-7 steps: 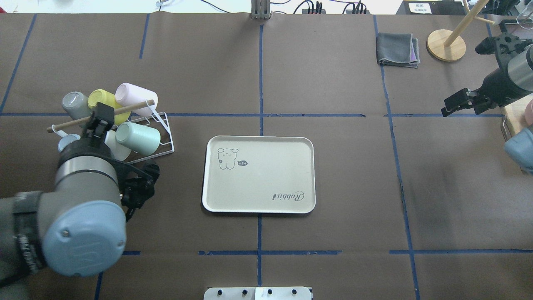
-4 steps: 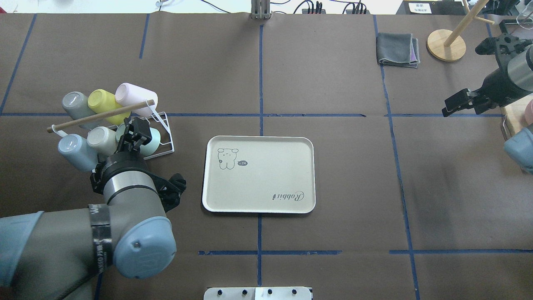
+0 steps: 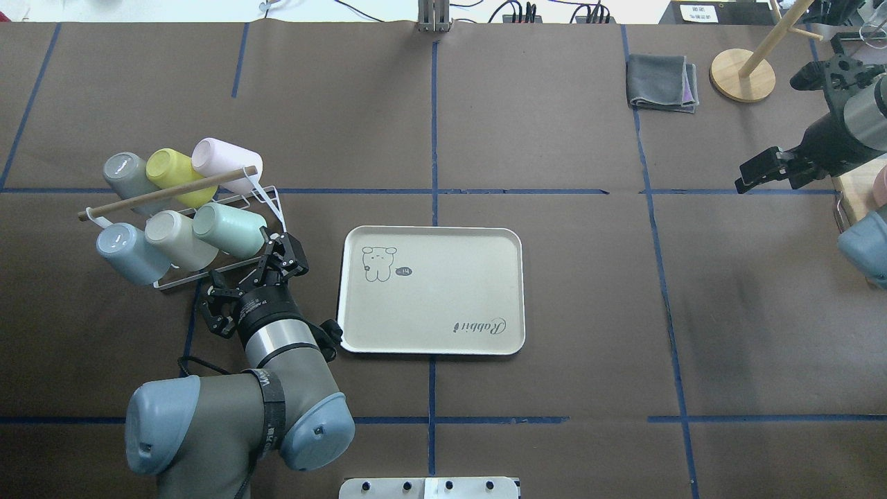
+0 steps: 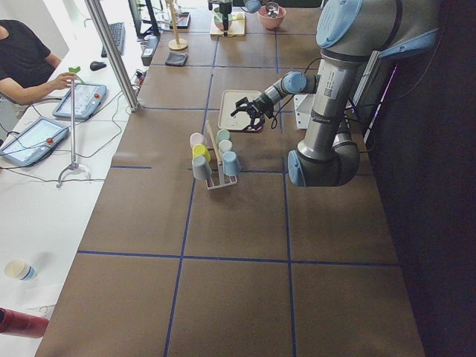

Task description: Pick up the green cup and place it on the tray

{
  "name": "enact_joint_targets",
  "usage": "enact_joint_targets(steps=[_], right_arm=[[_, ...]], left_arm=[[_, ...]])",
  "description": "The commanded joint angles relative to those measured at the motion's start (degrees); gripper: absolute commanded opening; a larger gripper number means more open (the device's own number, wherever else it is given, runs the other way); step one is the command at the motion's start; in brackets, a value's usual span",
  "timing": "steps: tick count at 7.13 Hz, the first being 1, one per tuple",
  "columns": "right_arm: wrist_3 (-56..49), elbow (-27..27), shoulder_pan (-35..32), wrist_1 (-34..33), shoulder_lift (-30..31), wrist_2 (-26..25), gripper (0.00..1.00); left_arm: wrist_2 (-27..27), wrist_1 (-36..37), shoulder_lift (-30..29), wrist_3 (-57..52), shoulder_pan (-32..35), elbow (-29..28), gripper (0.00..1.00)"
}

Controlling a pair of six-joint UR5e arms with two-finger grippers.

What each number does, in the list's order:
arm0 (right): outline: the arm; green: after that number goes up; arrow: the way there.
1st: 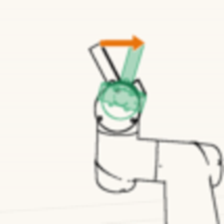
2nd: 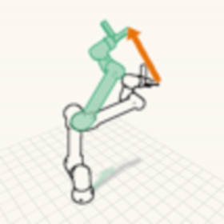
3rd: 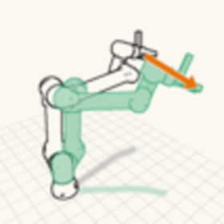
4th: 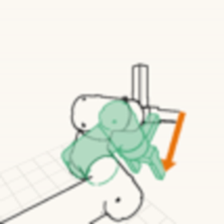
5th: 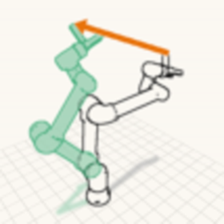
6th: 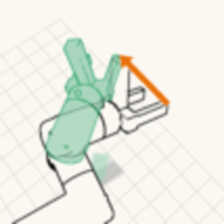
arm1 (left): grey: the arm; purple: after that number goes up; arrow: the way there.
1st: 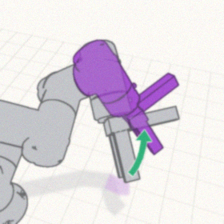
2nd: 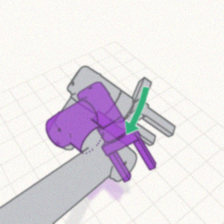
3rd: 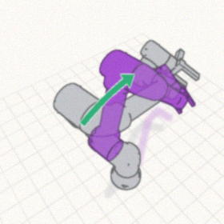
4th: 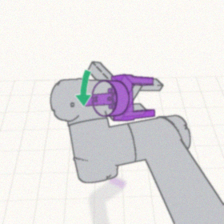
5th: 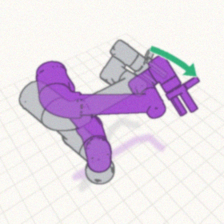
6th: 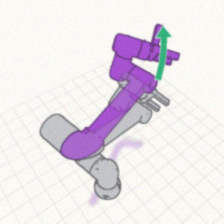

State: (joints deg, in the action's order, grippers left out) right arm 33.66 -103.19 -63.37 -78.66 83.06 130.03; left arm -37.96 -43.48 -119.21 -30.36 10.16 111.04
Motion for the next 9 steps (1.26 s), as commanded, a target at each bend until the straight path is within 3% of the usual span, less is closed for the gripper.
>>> enact_joint_targets(steps=[1,9], right_arm=[[0.00,0.01,0.00,0.00,-0.01,0.05,1.00],[0.09,0.01,0.00,0.09,-0.09,-0.13,1.00]], left_arm=[[1.48,-1.87,-0.14,0.04,0.39,-4.41,0.99],[2.80,-5.56,-0.15,-0.22,3.99,-12.69,0.97]])
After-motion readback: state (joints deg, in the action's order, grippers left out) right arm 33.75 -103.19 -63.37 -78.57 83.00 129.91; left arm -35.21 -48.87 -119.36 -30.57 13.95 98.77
